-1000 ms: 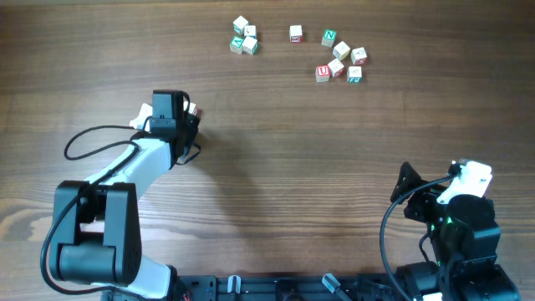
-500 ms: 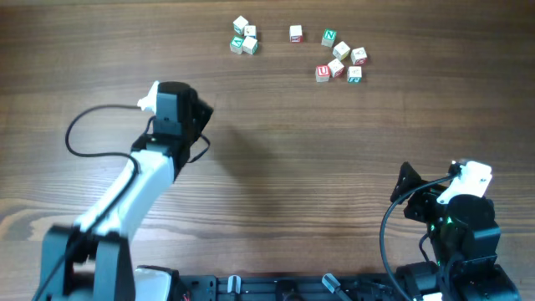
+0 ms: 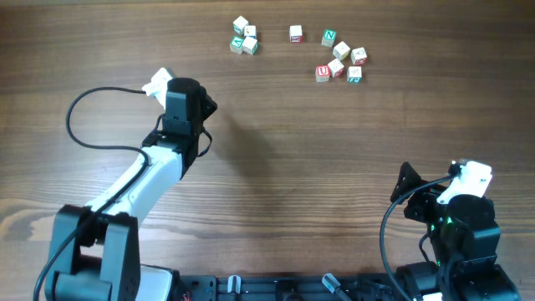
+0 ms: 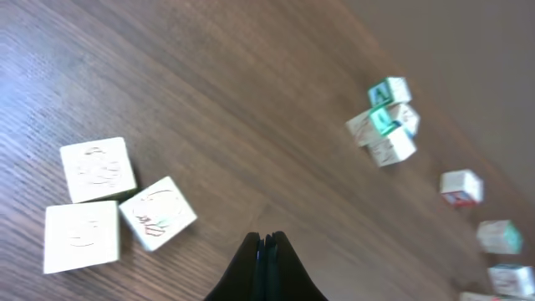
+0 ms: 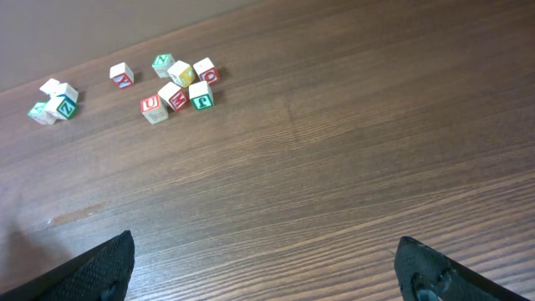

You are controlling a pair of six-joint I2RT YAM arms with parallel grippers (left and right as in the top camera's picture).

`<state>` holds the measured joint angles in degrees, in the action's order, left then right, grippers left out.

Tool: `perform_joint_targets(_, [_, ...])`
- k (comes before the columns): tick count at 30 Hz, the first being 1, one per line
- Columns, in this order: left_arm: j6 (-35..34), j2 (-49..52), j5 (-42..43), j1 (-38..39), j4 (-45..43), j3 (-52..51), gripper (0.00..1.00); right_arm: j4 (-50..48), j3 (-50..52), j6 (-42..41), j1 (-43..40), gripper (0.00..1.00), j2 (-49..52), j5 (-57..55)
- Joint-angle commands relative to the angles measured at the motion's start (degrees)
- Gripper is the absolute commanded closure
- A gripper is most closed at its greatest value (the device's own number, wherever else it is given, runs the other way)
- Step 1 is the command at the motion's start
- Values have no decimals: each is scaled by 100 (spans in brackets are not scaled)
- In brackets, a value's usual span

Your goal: Form a circle

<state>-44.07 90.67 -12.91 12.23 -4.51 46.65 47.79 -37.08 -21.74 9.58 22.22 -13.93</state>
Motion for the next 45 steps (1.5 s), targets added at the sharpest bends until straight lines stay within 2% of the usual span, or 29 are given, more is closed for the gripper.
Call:
perform_joint_targets(1, [356,118,-557,-181,232,-15,96,-11,22,57,9,0,17,33])
perform_joint_targets(8, [313,120,345,-605,713,-15,96,-11,22,57,9,0,17,33])
perform_joint_targets(14, [321,192,999,-636,988,-15,96,-11,22,57,9,0,20,33])
perform_joint_targets(26, [332,299,1014,-837,1287,-15,96,-11,22,57,9,0,20,33])
perform_joint_targets(27, [334,282,1016,-837,1346,-15,94,-11,22,57,9,0,17,33])
perform_joint_targets(28, [334,280,1014,-837,1419,-15,79,-11,22,57,9,0,17,33])
perform_joint_targets(29, [337,275,1012,-839,1523,-15,70,-11,22,57,9,0,17,33])
perform_joint_targets(30, [337,275,1008,-839,1580,-15,66,-11,22,57,9,0,17,33])
perform_joint_targets(33, [337,275,894,-839,1766,-15,64,-11,22,57,9,0,17,33])
perform_joint_targets(36, [343,275,765,-839,1768,-15,57,-11,22,59,9,0,17,33])
perform_joint_targets(42, [944,310,472,-839,1722,-15,54,-11,22,57,9,0,17,33])
perform_joint_targets(45, [992,385,474,-839,1569,-15,49,-11,22,55,9,0,17,33])
